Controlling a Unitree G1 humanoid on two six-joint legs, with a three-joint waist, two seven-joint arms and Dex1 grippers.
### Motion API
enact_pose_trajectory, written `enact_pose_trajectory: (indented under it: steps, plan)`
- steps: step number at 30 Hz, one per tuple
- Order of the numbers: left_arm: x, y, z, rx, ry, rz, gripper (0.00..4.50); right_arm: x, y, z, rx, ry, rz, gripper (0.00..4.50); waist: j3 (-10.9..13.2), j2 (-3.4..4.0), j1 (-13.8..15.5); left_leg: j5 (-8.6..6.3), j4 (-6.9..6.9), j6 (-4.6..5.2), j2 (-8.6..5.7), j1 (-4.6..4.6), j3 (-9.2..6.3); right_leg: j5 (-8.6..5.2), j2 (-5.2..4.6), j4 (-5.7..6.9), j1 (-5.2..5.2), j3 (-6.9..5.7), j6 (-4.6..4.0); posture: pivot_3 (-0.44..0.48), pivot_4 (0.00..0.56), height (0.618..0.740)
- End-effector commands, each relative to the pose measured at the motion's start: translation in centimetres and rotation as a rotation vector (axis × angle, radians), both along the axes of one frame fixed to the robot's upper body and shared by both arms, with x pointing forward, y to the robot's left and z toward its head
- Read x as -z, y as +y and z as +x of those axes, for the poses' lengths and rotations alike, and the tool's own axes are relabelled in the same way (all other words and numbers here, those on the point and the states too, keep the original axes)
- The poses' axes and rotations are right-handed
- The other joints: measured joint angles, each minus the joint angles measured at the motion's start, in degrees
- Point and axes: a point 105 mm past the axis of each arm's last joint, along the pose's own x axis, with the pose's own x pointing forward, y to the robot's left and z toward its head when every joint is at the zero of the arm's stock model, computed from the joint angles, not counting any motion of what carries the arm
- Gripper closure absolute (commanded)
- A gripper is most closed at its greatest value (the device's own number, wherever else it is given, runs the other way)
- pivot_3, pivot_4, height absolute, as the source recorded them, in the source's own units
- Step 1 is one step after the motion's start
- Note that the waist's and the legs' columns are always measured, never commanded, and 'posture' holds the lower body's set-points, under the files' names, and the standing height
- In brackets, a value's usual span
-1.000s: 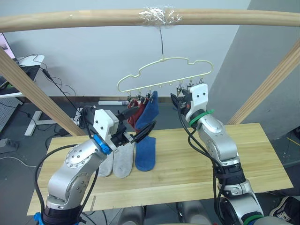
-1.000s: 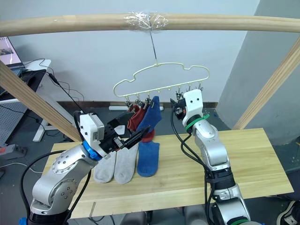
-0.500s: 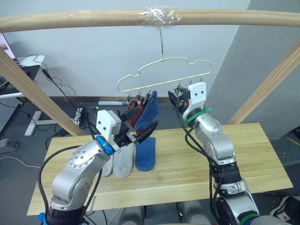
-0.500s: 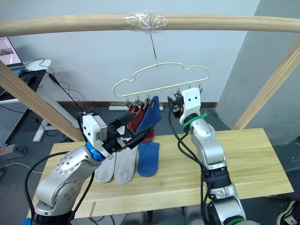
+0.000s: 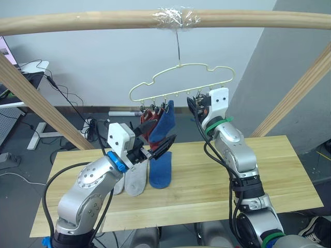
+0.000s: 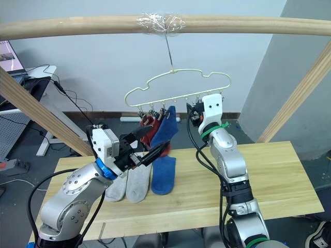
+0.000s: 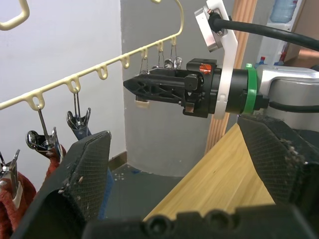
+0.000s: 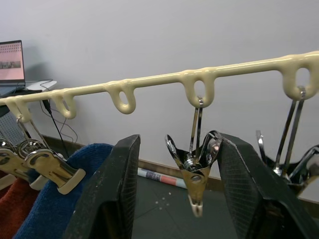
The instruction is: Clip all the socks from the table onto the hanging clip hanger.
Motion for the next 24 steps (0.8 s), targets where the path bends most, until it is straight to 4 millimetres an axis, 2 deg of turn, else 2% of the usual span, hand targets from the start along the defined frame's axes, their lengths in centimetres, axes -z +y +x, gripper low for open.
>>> enact_pose_trajectory:
  steps: [1,24]
  plan:
    - [-1.04,-0.47,-0.68,0.025,-0.05,-0.008,0.0,-1.62,0.04,-0.29,-0.008,-0.062,0.024,2.11,0.0,0.0,0.0,0.0,0.0,0.0,0.0,0.0,0.0,0.0,0.0,0.0,0.0,0.0,0.0,-0.03,0.182,0.74]
    - [-1.12,-0.84,-0.75,0.041,-0.053,-0.009,0.0,-1.86,0.33,-0.28,-0.017,-0.064,0.038,2.11,-0.01,0.01,0.02,0.01,0.01,-0.01,0.0,0.0,0.01,0.0,0.0,0.04,0.0,0.01,0.0,-0.027,0.17,0.74]
